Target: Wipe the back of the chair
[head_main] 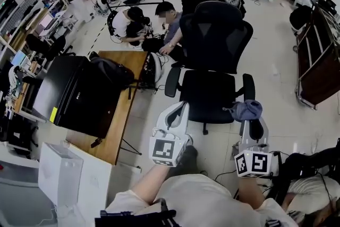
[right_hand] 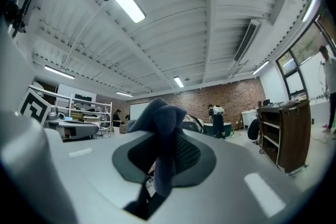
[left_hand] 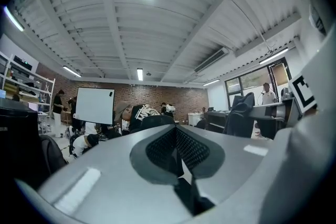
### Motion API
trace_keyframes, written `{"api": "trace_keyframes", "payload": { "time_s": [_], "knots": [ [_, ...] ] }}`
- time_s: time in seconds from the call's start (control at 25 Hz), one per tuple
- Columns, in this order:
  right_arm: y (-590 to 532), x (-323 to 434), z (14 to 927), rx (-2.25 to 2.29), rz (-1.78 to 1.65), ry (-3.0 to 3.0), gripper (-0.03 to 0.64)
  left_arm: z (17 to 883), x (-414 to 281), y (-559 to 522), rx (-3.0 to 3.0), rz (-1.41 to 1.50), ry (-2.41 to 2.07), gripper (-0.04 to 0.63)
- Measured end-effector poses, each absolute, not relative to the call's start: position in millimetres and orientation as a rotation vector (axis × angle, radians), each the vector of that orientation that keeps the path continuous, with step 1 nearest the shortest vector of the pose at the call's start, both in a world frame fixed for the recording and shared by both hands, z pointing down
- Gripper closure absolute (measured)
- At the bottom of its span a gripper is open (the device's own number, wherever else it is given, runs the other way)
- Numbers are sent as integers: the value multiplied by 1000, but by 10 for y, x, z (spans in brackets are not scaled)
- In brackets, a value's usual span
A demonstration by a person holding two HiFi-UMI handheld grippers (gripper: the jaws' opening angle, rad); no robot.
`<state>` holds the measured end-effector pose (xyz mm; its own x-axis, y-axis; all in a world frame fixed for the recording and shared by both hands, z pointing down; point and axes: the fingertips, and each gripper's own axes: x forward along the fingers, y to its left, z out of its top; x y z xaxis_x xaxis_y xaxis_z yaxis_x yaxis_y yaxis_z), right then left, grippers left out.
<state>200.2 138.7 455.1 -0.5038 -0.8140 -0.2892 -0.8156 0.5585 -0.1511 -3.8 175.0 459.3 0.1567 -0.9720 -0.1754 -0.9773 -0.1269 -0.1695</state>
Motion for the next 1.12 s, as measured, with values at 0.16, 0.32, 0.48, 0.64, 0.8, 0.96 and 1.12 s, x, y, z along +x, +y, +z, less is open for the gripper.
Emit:
{"api": "trace_keyframes", "payload": {
  "time_s": [0.16,0.32,0.48,0.64,0.8,0.96,1.12],
  "knots": [
    [1703,2089,4455,-1334,12,2476,568,4505,49,2136,-2231,23,1945,531],
    [1945,2000,4325,-1324,31,2479,568,4355,10,2332,-2191,86,1840,531],
    [2105,1914,4215,-1318,45,2467,568,4347,-6,2472,-2258,58,1875,532],
    [2176,1813,4114,-1302,60,2463,568,4324,-162,2557,-2251,48,1911,532],
    [2238,1715,4183,-1325,76,2473,569,4379,-328,2573,-2215,67,1908,532],
    [2268,1724,4223,-1340,60,2468,569,4398,-316,2642,-2249,42,1928,532],
    [2316,1743,4243,-1349,67,2464,569,4391,-312,2643,-2205,100,1852,531]
  ]
}}
